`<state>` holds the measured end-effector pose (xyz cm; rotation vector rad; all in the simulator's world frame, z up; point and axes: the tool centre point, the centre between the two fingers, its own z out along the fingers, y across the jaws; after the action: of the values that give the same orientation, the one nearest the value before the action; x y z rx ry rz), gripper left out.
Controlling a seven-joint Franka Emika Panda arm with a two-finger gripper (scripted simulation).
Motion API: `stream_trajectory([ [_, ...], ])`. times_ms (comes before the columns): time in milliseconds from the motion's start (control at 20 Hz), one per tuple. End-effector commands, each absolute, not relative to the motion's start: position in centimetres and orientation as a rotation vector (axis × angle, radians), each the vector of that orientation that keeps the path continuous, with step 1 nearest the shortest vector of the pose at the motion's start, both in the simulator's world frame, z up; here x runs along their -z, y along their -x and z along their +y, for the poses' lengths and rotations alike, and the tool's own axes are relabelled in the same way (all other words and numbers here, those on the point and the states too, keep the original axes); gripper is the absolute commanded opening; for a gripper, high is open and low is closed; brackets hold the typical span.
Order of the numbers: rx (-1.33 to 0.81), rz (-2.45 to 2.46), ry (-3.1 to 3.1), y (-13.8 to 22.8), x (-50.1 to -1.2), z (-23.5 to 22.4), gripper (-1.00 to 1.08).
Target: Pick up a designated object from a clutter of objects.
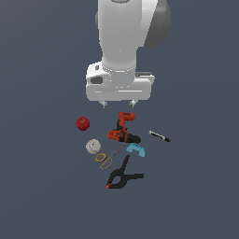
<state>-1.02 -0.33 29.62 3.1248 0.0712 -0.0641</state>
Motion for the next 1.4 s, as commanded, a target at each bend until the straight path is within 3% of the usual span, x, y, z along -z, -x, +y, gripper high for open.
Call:
stream_trajectory([
  [0, 0.064, 0.071, -3.125, 1.0, -29.6, -0.3, 1.00],
  [800, 0.096, 0.090, -3.132, 1.2, -29.4, 0.6, 1.00],
  [1350, 0.084, -0.142, -3.137, -0.4, -26.4, 0.5, 1.00],
])
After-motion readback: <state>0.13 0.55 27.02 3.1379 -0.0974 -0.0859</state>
